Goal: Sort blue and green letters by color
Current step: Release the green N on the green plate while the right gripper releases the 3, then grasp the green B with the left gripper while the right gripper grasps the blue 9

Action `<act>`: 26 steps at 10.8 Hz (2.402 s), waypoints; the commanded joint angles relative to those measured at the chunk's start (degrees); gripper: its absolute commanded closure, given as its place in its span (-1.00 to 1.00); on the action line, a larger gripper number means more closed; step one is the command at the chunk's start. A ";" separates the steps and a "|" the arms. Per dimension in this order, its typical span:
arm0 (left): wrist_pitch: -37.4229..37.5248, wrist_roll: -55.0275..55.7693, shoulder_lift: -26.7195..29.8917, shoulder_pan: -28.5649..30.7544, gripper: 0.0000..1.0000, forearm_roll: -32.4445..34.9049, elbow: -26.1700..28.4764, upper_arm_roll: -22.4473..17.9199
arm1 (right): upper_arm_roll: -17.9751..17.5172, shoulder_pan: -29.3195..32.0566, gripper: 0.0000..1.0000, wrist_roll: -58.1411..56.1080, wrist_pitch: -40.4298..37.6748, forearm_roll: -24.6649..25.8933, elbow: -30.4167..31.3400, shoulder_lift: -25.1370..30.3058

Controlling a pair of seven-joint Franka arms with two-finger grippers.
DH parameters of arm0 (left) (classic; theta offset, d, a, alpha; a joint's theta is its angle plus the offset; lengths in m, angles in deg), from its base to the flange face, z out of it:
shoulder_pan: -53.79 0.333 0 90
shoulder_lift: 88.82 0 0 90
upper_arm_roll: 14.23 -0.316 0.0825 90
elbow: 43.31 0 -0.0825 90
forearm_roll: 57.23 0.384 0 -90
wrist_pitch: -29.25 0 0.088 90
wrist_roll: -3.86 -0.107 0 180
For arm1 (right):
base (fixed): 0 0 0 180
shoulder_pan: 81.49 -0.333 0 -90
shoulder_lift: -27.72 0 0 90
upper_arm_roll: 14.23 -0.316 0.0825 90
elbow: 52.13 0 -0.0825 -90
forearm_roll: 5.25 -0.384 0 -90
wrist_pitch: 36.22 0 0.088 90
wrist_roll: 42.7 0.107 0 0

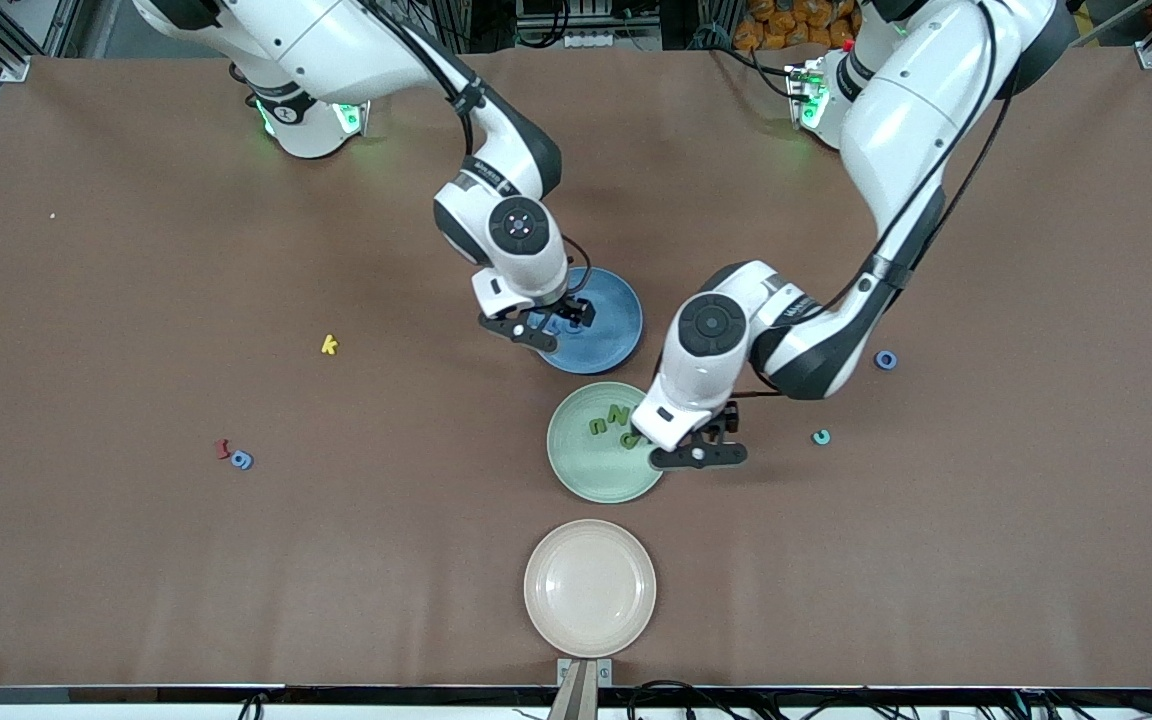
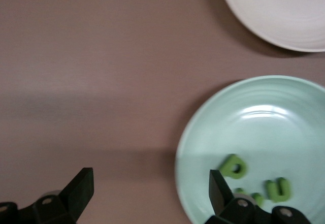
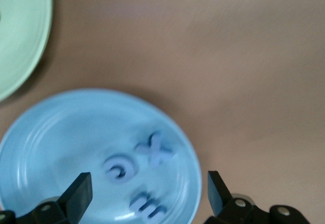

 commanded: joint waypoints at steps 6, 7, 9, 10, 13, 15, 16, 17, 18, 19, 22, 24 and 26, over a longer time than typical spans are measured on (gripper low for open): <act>2.95 -8.05 8.04 18.58 -1.00 -0.42 17.62 9.58 | 5.74 20.97 -1.00 -16.06 -6.05 7.96 -0.14 3.75; -1.25 -8.05 8.30 20.26 -1.00 0.02 21.48 9.77 | 6.62 23.79 -1.00 -18.70 -5.87 7.97 -0.83 3.83; -7.42 -8.05 9.00 22.98 -1.00 0.29 26.94 9.77 | 10.04 25.57 -1.00 -19.79 -4.64 7.53 -1.63 3.49; -7.70 -7.96 9.35 23.26 -1.00 0.29 28.18 9.77 | 12.06 26.18 -1.00 -19.79 -2.46 7.09 -1.63 3.22; -7.70 -6.91 10.67 24.92 -0.93 0.20 31.35 9.77 | 16.19 28.21 -1.00 -17.42 -0.07 2.46 -1.54 2.96; -7.62 -6.91 11.99 25.81 -0.86 0.02 33.46 10.03 | 18.75 28.47 -1.00 -10.16 4.21 -4.05 -1.20 2.96; -7.62 -6.91 12.43 26.42 -0.78 -0.07 34.25 10.04 | 19.37 29.08 -1.00 -3.16 7.90 -4.68 -0.93 2.52; -7.62 -6.91 12.43 26.69 -0.74 -0.24 34.43 10.04 | 19.81 29.44 -1.00 2.39 10.11 -4.60 -0.93 1.99; -7.62 -6.91 12.35 26.78 -0.71 -0.50 34.61 10.04 | 20.86 29.44 -1.00 5.06 11.00 -4.51 -1.02 1.12; -7.62 -6.73 12.26 26.78 -0.63 -0.77 34.61 10.12 | 21.48 29.53 -1.00 7.18 11.10 -4.51 -1.02 0.41; -7.62 -5.50 11.73 26.78 -0.39 -0.77 34.88 10.65 | 22.10 29.70 -1.00 12.90 11.01 -4.51 -0.93 -1.78; -7.70 -5.50 11.55 26.78 -0.19 -0.77 34.88 11.00 | 22.10 29.62 -1.00 14.05 11.01 -4.69 -0.93 -2.66; -7.70 -5.50 11.55 26.78 -0.03 -0.77 35.05 11.00 | 22.01 29.44 -1.00 14.31 11.36 -4.78 -0.84 -3.28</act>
